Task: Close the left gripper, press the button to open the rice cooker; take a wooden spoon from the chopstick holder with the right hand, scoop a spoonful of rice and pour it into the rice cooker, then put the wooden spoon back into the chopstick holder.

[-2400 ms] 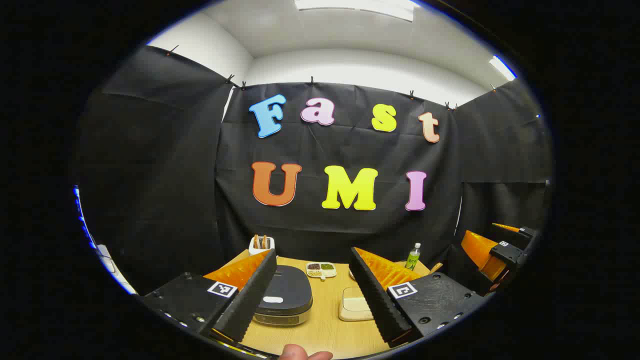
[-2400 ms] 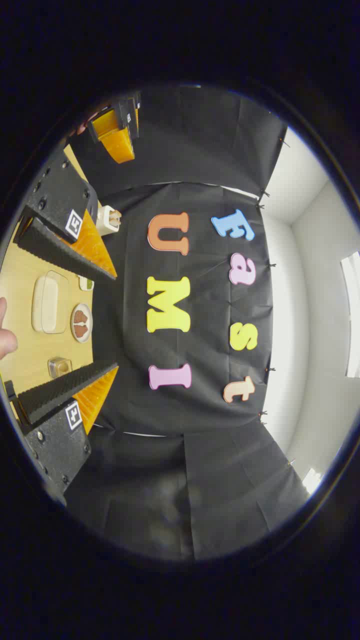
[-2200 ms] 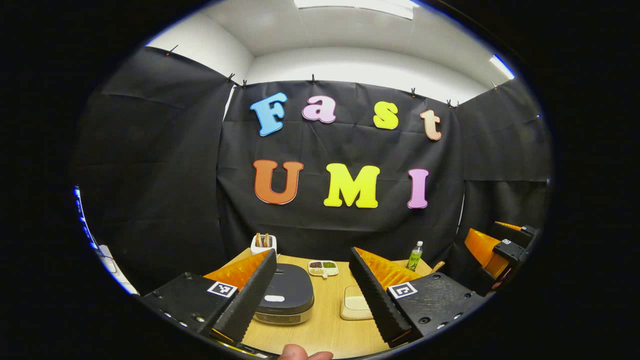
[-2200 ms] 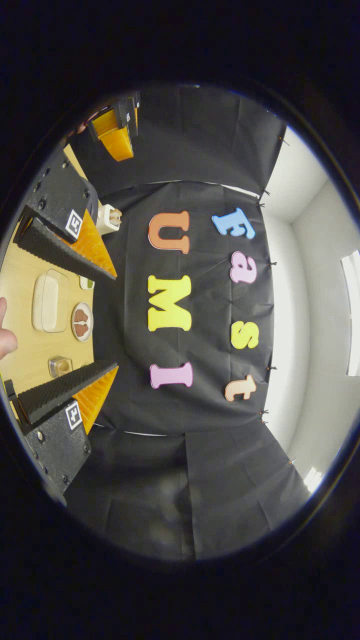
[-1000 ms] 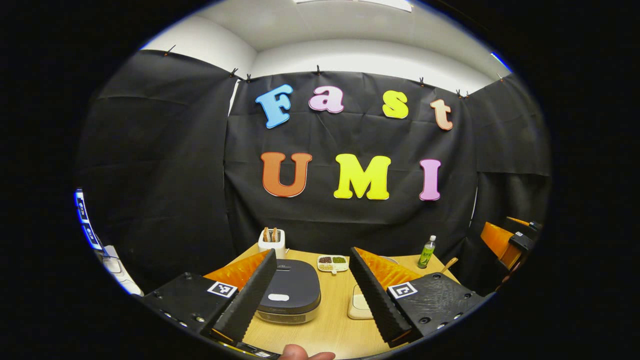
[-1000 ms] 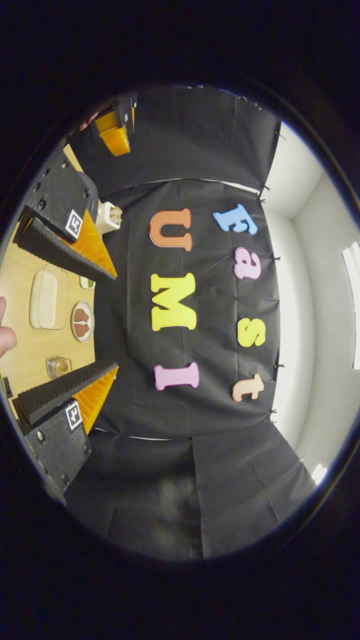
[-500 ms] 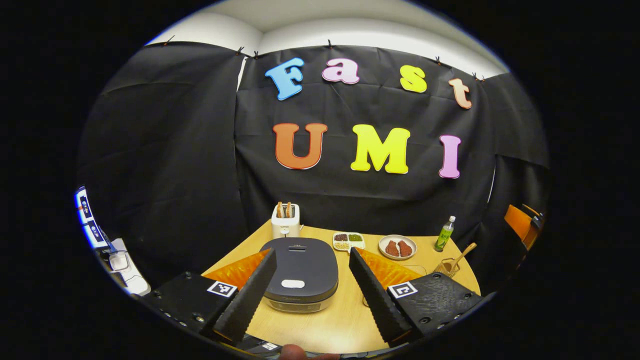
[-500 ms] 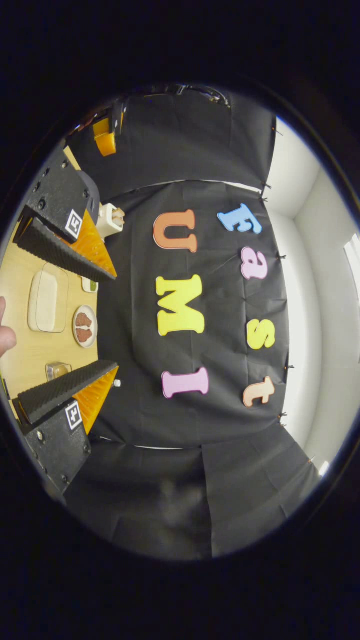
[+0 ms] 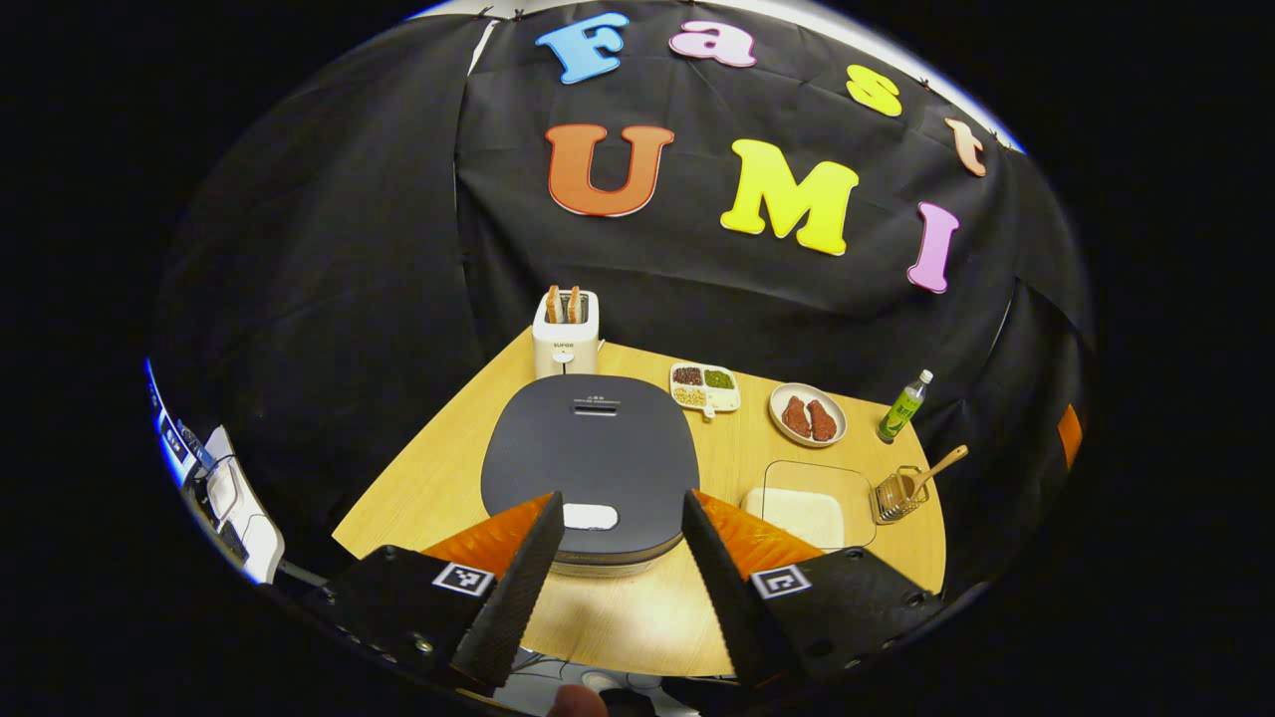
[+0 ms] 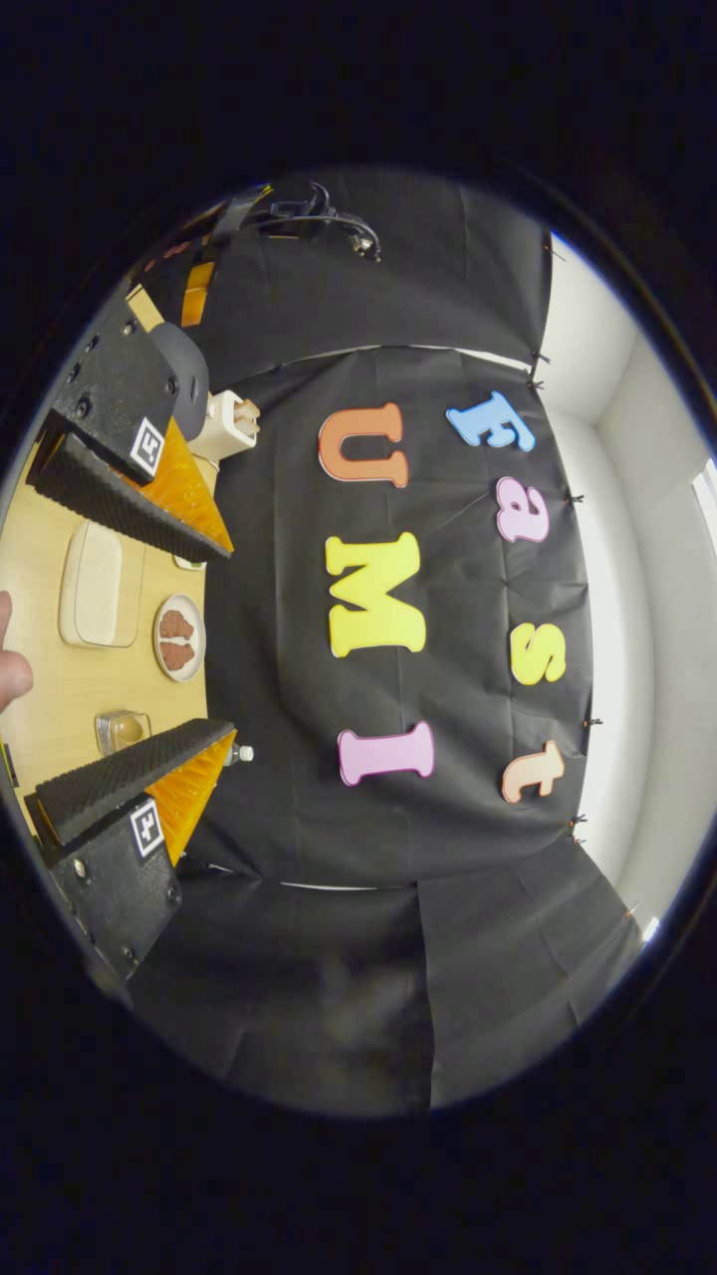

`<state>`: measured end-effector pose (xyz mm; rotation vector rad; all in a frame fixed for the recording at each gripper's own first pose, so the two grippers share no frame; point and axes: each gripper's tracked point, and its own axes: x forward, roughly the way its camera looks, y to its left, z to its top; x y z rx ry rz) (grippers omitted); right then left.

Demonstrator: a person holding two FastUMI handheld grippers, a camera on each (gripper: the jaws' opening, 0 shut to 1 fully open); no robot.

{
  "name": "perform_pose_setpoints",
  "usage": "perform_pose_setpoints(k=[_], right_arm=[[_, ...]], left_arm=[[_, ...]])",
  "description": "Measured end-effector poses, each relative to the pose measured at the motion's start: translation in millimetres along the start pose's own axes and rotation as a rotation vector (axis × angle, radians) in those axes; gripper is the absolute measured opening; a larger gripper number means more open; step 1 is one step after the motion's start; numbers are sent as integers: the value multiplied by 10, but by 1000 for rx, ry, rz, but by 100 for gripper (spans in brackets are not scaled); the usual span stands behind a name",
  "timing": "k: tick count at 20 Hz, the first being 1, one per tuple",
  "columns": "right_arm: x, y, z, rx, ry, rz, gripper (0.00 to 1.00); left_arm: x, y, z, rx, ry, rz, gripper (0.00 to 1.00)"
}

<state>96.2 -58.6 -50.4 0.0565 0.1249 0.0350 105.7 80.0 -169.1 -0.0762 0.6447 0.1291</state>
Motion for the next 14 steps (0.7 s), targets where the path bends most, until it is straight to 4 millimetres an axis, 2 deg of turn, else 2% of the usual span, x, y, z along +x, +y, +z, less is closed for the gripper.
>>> perform_pose_setpoints(k=[1, 2, 3, 4, 5, 6, 7, 8, 9, 12, 13, 14], right_arm=[[1, -23, -24, 1, 4, -5, 100], [5, -40, -23, 2, 5, -9, 100], [9, -48, -23, 0, 5, -12, 100], [10, -57, -28, -9, 7, -13, 100], [9, -61, -44, -20, 9, -15, 100], [-5, -78, -46, -30, 8, -18, 100], [-16, -91, -45, -35, 6, -21, 100], [-32, -106, -41, -39, 4, -24, 100], [-42, -124, -59, -42, 5, -29, 100], [-66, -182, -123, -36, 20, -45, 100], [-78, -192, -150, -29, 30, -47, 100], [-84, -196, -170, -24, 36, -45, 100]], left_arm=[[71, 23, -25, 12, 32, 1, 68], [142, 50, -56, 20, 65, 2, 76], [207, 66, -96, 17, 104, 6, 50], [256, 80, -124, 18, 124, 8, 45], [318, 92, -161, 20, 145, 8, 32], [361, 90, -217, 20, 175, -2, 25], [391, 112, -250, 22, 208, 7, 12], [489, 56, -294, 3, 225, -23, 8], [502, 49, -306, -7, 239, -40, 4], [582, 96, -360, -31, 253, -66, 4], [707, 89, -350, -48, 270, -77, 0], [740, 71, -411, -70, 301, -96, 0]])
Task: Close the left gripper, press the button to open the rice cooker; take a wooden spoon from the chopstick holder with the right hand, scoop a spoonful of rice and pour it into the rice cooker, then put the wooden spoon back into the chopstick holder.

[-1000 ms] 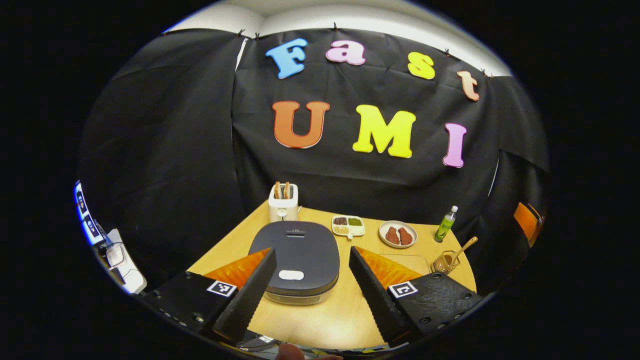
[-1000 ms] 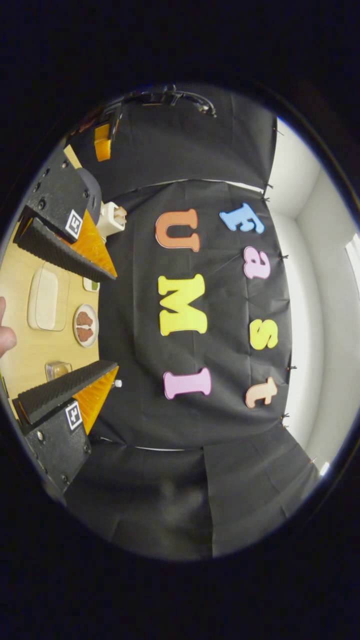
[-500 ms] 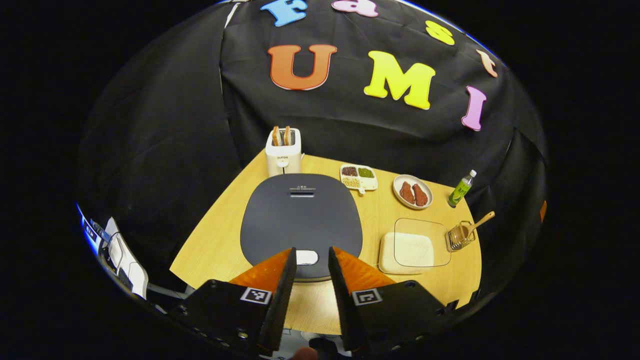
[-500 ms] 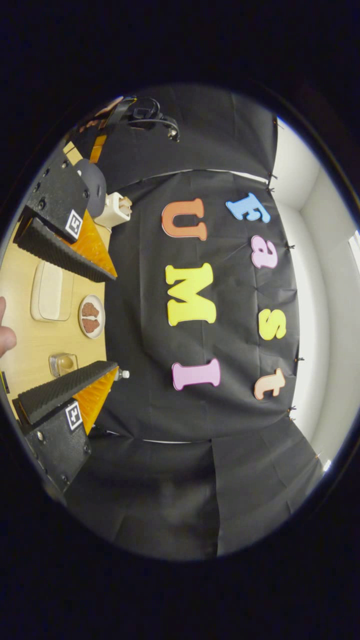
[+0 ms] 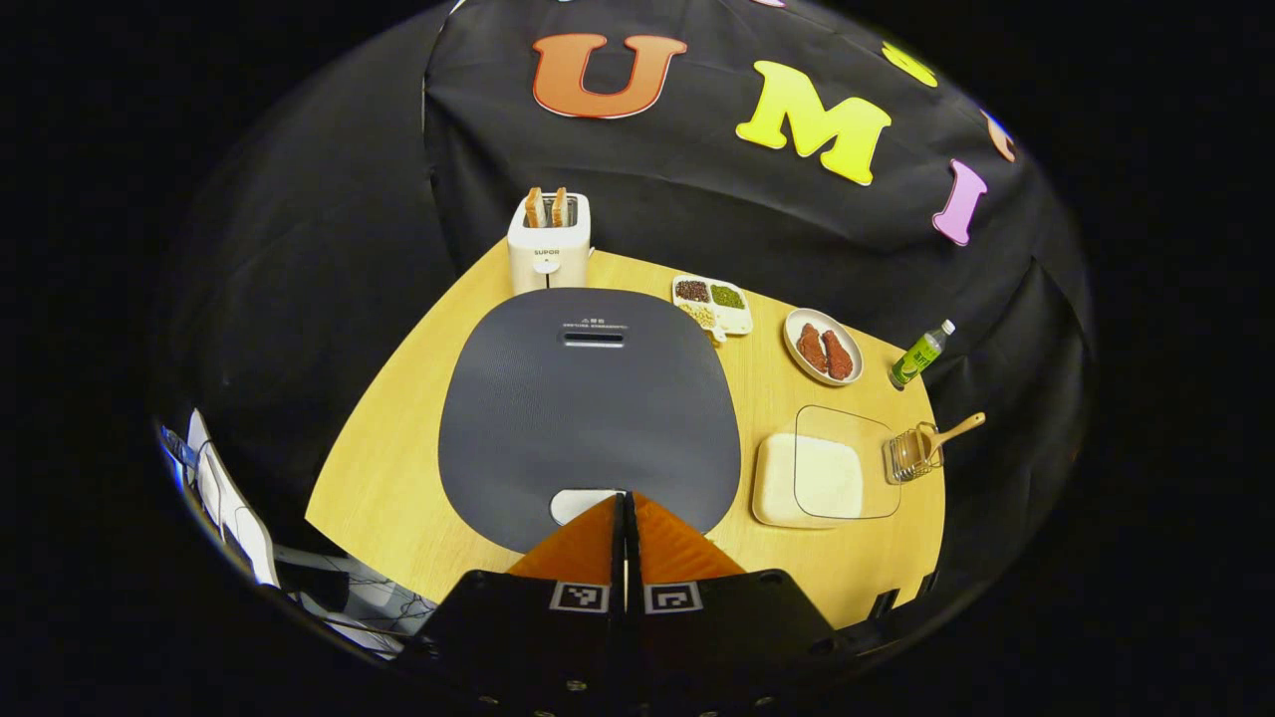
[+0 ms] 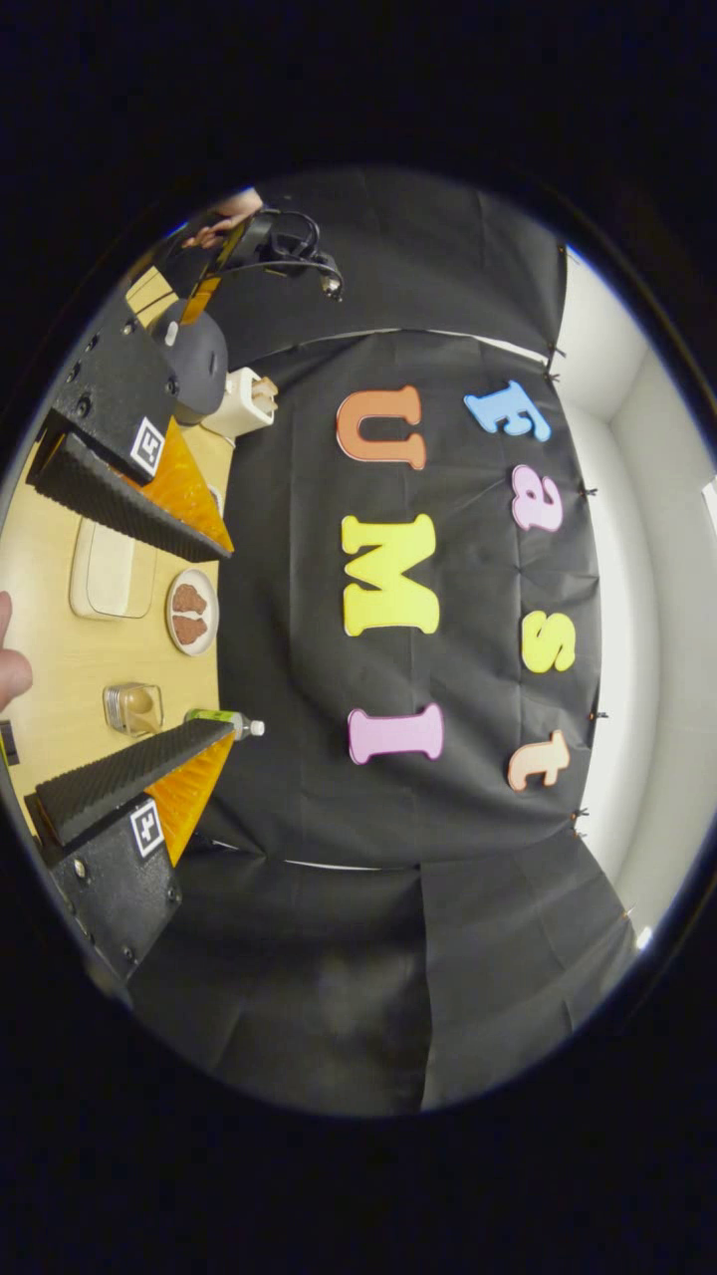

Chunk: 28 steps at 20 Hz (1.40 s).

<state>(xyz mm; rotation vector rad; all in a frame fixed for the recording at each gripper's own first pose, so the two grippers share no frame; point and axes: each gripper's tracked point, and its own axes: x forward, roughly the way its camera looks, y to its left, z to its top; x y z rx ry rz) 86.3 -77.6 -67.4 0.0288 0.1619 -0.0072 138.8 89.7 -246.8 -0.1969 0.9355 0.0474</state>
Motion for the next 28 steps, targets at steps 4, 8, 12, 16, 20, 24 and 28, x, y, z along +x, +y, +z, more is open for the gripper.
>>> perform_pose_setpoints(k=[4, 8, 12, 16, 20, 24, 28], right_arm=[[-27, -32, 12, -17, -1, -7, 100], [-36, -21, -48, -14, 10, 0, 100], [-68, 19, -151, 1, 22, 7, 100], [-118, 90, -212, 17, 43, 24, 100], [-180, -5, -49, 13, -2, 1, 100], [-245, -90, -16, 21, -12, -19, 100], [-306, -181, -13, 13, -12, -36, 100]], left_arm=[[150, 120, -37, -5, 31, 11, 0], [214, 172, -27, -18, 32, 10, 0], [211, 194, -135, -99, 75, -30, 0], [212, 189, -123, -102, 64, -43, 0], [164, 162, -116, -89, 46, -8, 0], [-8, 97, 43, -43, -53, -5, 1], [-350, -83, 431, -85, -224, -80, 20]])
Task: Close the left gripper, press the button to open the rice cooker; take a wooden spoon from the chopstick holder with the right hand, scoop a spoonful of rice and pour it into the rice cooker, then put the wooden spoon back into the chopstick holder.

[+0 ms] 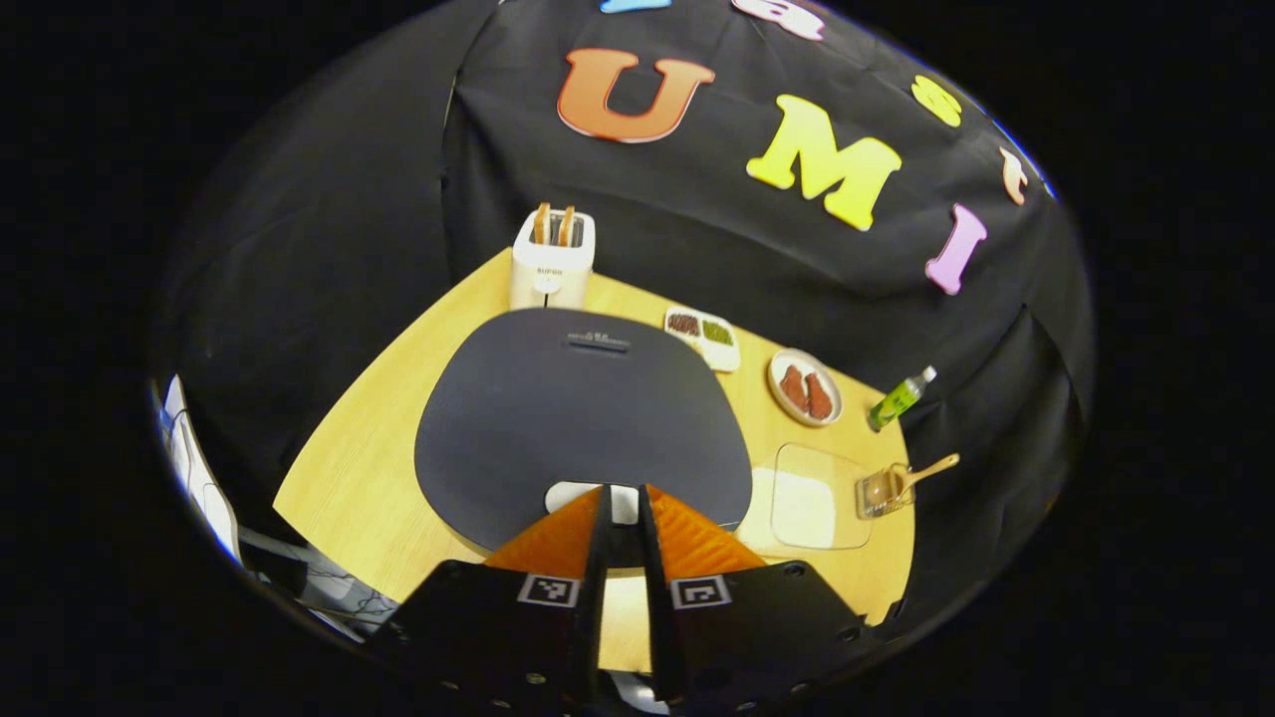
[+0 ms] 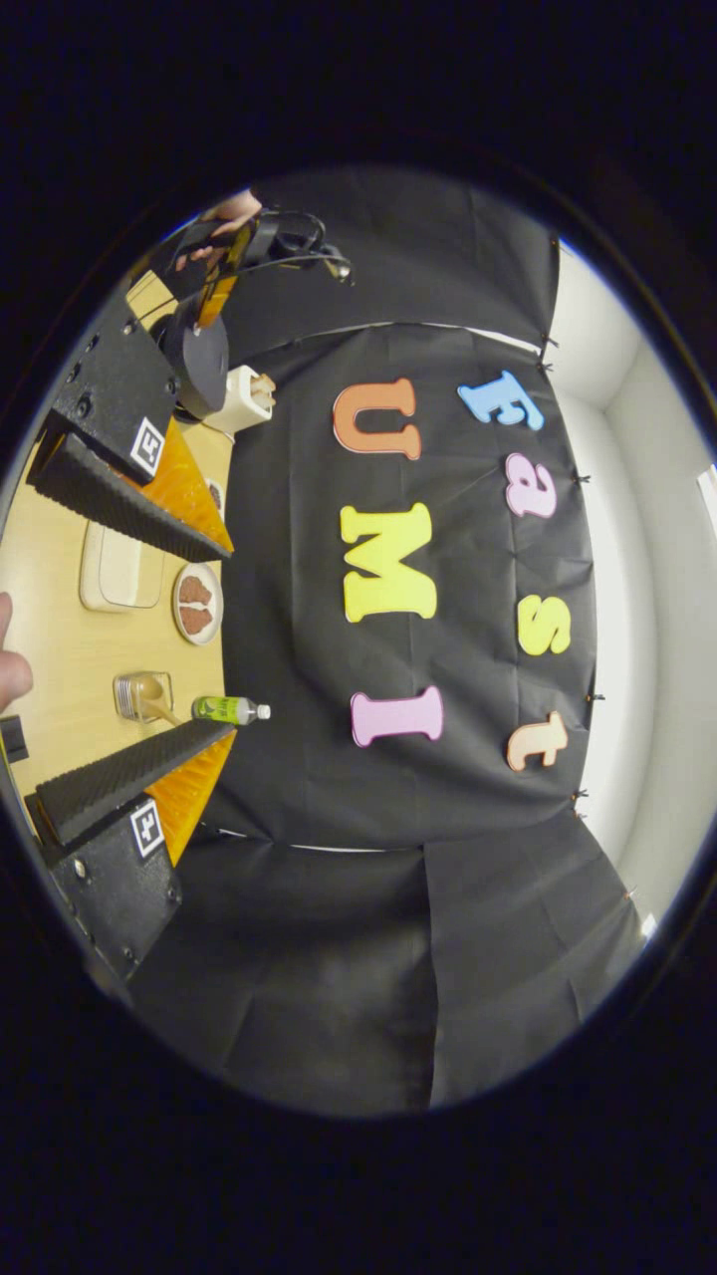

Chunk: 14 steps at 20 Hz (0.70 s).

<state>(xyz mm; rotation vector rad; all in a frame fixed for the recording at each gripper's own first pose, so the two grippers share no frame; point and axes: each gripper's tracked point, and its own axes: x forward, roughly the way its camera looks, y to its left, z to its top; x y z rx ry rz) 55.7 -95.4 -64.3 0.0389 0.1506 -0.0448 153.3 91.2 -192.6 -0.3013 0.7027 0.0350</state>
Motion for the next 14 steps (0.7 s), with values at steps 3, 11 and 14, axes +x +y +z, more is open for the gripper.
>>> perform_pose_setpoints(k=[3, 11, 14], right_arm=[[-26, -17, 32, 4, -4, 3, 100], [-11, -125, 47, 8, 2, 10, 100], [37, -190, 23, 4, 10, 13, 100]], left_arm=[[-140, -115, 284, 2, -103, -25, 51], [-792, -448, 881, 143, -407, 32, 95], [-1029, -532, 870, 216, -495, 72, 95]])
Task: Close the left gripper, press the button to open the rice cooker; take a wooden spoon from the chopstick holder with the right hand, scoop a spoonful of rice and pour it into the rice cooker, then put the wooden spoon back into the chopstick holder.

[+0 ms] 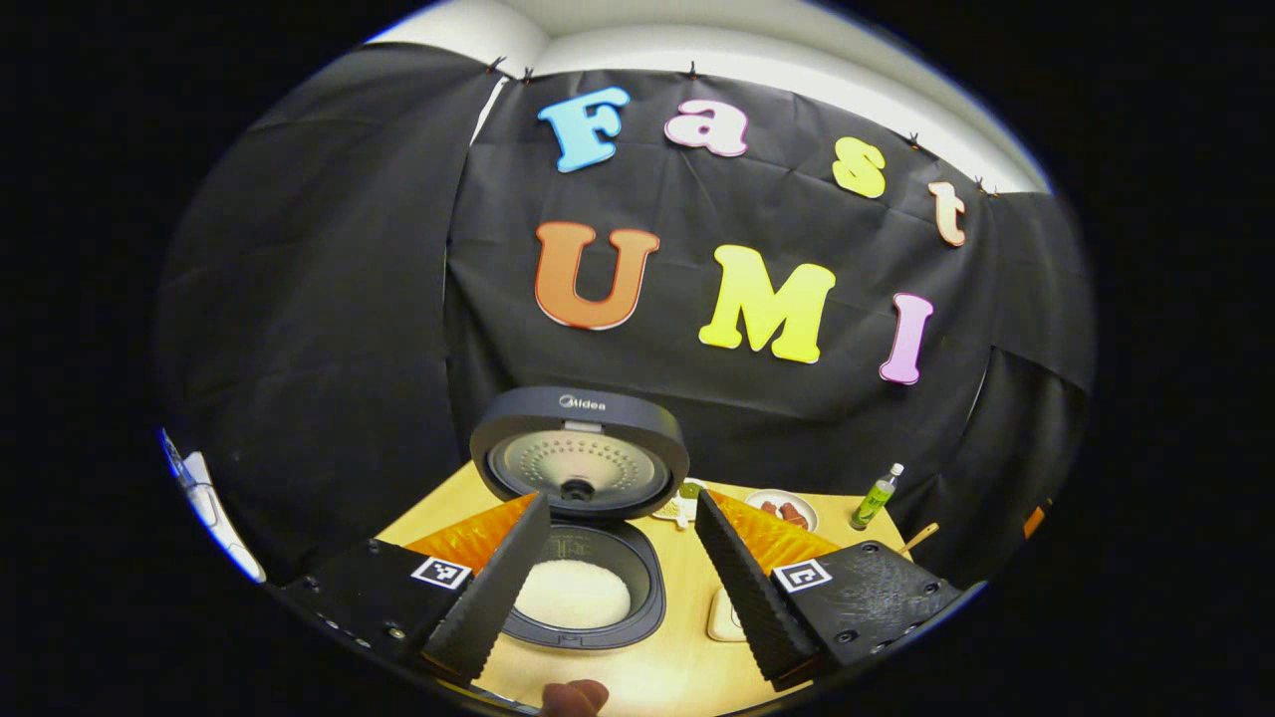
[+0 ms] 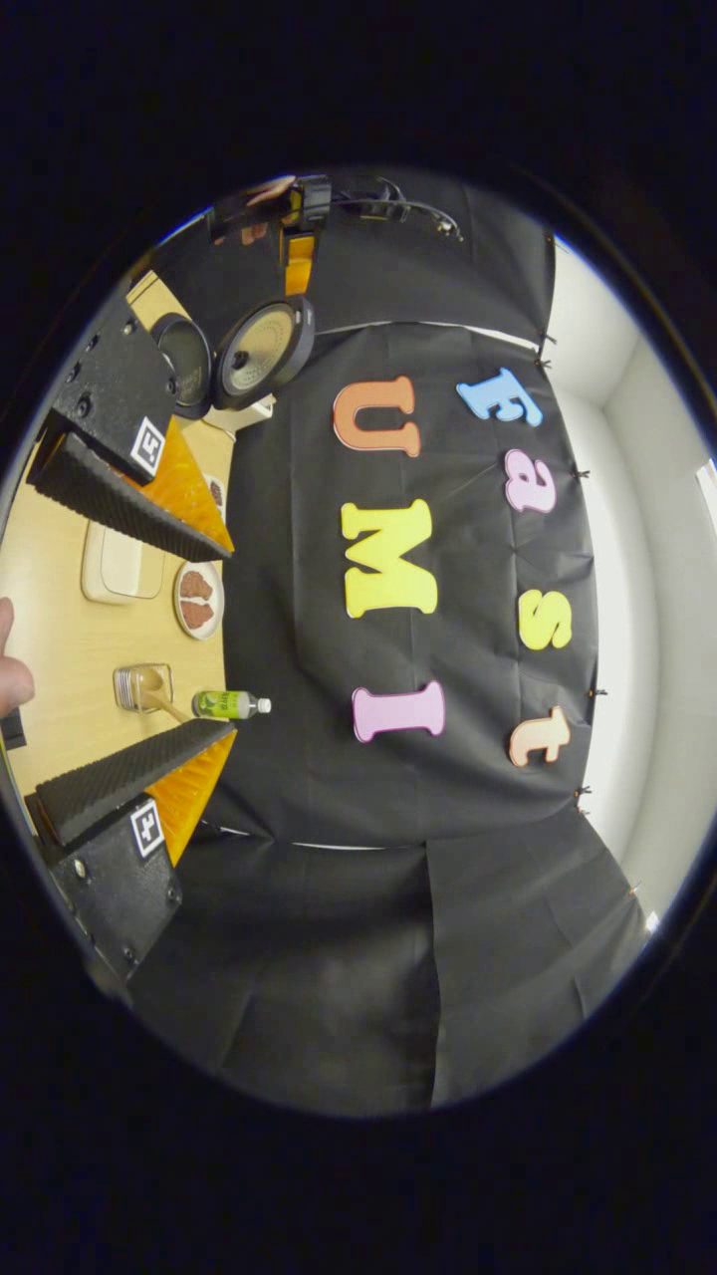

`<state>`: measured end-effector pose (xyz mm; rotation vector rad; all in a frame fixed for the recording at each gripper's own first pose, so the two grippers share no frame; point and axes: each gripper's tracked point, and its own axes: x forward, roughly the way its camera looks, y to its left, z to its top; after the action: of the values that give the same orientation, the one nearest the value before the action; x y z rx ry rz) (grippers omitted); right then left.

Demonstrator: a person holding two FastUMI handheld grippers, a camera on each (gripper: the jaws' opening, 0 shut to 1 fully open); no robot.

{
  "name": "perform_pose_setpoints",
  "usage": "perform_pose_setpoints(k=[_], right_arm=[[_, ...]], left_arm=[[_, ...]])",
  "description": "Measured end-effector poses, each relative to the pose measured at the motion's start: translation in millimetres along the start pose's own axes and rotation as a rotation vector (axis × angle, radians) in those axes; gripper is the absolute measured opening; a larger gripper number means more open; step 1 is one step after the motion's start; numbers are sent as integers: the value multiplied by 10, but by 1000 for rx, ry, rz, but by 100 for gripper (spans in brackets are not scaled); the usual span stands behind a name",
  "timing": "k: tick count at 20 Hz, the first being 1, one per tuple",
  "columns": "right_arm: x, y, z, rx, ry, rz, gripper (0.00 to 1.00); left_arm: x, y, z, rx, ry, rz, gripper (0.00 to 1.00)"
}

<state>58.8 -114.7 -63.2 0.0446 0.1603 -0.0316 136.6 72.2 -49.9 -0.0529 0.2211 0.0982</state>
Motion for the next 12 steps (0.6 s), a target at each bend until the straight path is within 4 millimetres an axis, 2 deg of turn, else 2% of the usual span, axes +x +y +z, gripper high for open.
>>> perform_pose_setpoints(k=[5, 8, 12], right_arm=[[146, -109, -29, -15, 10, 13, 100], [312, -174, -156, -23, 44, 43, 100], [610, -368, -319, -36, 67, 56, 100]], left_arm=[[-410, -231, 194, 49, -108, -5, 95], [-621, -372, 204, 66, -149, -5, 95], [-778, -608, 214, 100, -190, 7, 94]])
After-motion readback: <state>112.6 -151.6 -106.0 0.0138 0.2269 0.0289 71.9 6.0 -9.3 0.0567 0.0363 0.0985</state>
